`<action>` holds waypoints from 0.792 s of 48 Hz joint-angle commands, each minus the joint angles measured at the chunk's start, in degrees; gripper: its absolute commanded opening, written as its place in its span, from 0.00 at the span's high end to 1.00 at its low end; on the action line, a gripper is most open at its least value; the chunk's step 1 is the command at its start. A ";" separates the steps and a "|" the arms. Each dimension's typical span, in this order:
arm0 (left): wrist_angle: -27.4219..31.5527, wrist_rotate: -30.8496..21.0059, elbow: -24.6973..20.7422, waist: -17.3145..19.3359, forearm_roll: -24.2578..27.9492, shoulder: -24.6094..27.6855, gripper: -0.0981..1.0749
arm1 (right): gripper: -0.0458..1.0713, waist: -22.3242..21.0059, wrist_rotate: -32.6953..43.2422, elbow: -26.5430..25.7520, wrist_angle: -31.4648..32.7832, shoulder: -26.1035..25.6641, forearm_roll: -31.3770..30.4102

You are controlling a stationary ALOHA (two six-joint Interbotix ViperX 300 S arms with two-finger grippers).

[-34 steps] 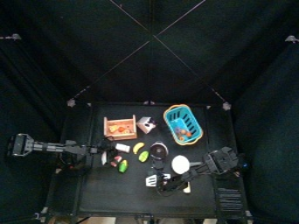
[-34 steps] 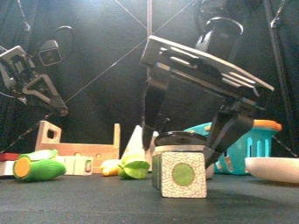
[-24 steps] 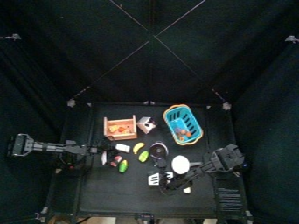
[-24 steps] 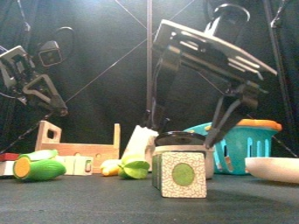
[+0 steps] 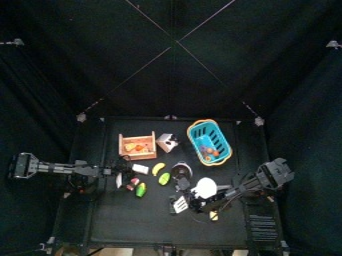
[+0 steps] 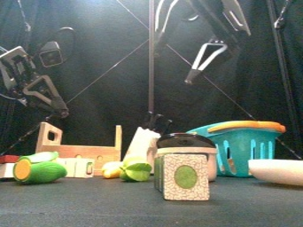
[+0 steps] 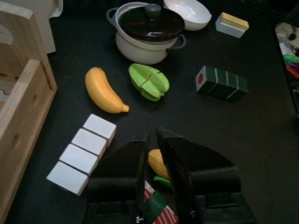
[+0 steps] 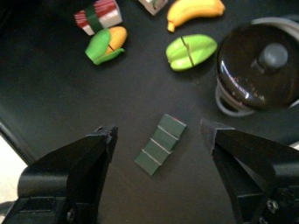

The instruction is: Grab cleaver handle

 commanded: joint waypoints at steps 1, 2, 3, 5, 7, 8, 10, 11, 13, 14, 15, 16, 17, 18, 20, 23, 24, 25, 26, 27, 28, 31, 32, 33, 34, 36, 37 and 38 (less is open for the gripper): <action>-0.53 0.09 -1.05 0.00 -0.09 0.09 0.40 | 0.03 -2.72 -5.63 -1.93 0.09 -3.96 -0.09; -0.44 0.00 -1.05 0.00 0.00 0.09 0.40 | 0.03 -3.16 -6.86 -1.93 0.09 -4.39 -0.09; -0.53 0.00 -1.05 0.00 -0.09 0.09 0.40 | 0.03 -3.69 -8.09 -2.02 0.00 -4.75 -0.09; -0.53 0.00 -1.05 0.00 -0.09 0.09 0.40 | 0.03 -4.92 -10.46 -2.02 -0.09 -5.54 0.00; -0.70 -0.09 -1.05 0.00 -0.09 0.09 0.40 | 0.03 -6.50 -12.83 -2.11 -0.18 -6.42 0.00; -0.62 -0.09 -1.05 -0.09 -0.09 0.09 0.40 | 0.03 -7.21 -13.80 -2.02 -0.35 -6.77 0.00; -0.62 -0.09 -1.05 0.00 -0.09 0.09 0.40 | 0.03 -8.70 -15.38 -2.11 -0.62 -7.38 0.00; -0.70 -0.09 -1.05 0.00 -0.09 0.09 0.40 | 0.03 -9.49 -16.00 -2.29 -0.88 -7.65 0.00; -0.70 -0.09 -1.05 0.00 -0.09 0.09 0.40 | 0.03 -10.99 -17.05 -2.29 -1.41 -8.17 0.00; -0.70 -0.09 -1.05 0.00 -0.09 0.09 0.40 | 0.03 -11.69 -17.49 -2.37 -1.85 -8.35 -0.18; -0.70 -0.09 -0.97 0.00 -0.09 0.09 0.40 | 0.03 -12.48 -18.02 -2.29 -2.20 -8.61 -0.26; -0.70 -0.09 -1.05 0.00 -0.09 0.18 0.40 | 0.03 -13.27 -18.46 -2.37 -2.64 -8.79 -0.26; -0.70 -0.09 -0.97 0.00 -0.09 0.09 0.40 | 0.03 -14.41 -19.25 -2.29 -3.60 -9.14 0.00; -0.79 -0.09 -0.97 0.00 -0.09 0.09 0.40 | 0.03 -15.21 -19.78 -2.29 -4.22 -9.23 0.09; -0.70 -0.18 -0.97 0.00 -0.09 0.09 0.40 | 0.03 -16.70 -20.74 -2.37 -5.54 -9.49 0.18; -0.79 -0.18 -0.97 0.00 -0.09 0.09 0.40 | 0.03 -18.81 -21.97 -2.46 -7.91 -9.67 0.88; -0.79 -0.18 -0.97 0.00 -0.09 0.09 0.40 | 0.03 -19.60 -22.41 -2.46 -8.70 -9.67 1.05; -0.79 -0.18 -0.97 0.00 -0.09 0.09 0.40 | 0.03 -20.83 -22.94 -2.55 -9.93 -9.58 1.41; -0.79 -0.18 -0.97 0.00 -0.09 0.09 0.40 | 0.03 -21.53 -23.29 -2.55 -10.63 -9.58 1.76; -0.79 -0.18 -0.97 0.00 -0.09 0.09 0.40 | 0.03 -22.24 -23.82 -2.55 -11.25 -9.49 2.20; -0.79 -0.18 -0.97 0.00 -0.09 0.09 0.40 | 0.03 -23.03 -24.26 -2.55 -11.78 -9.49 2.72; -0.79 -0.18 -0.97 0.00 -0.09 0.09 0.40 | 0.03 -25.14 -25.66 -2.64 -13.27 -9.23 4.48; -0.79 -0.18 -0.97 0.00 -0.09 0.09 0.40 | 0.03 -25.84 -26.02 -2.64 -13.62 -9.05 5.19; -0.79 -0.18 -0.97 0.00 -0.09 0.09 0.40 | 0.03 -26.72 -26.54 -2.64 -14.06 -8.70 6.33; -0.79 -0.18 -0.97 0.00 -0.09 0.09 0.40 | 0.03 -27.25 -26.81 -2.72 -14.33 -8.53 7.03; -0.79 -0.09 -0.97 0.00 -0.09 0.09 0.40 | 0.03 -28.21 -27.51 -2.90 -14.50 -7.91 8.35; -0.79 -0.09 -0.97 0.00 -0.09 0.09 0.40 | 0.03 -28.56 -28.04 -2.99 -14.59 -7.73 8.79; -0.79 -0.09 -0.97 0.00 -0.09 0.09 0.40 | 0.03 -28.92 -28.74 -3.08 -14.59 -7.47 9.14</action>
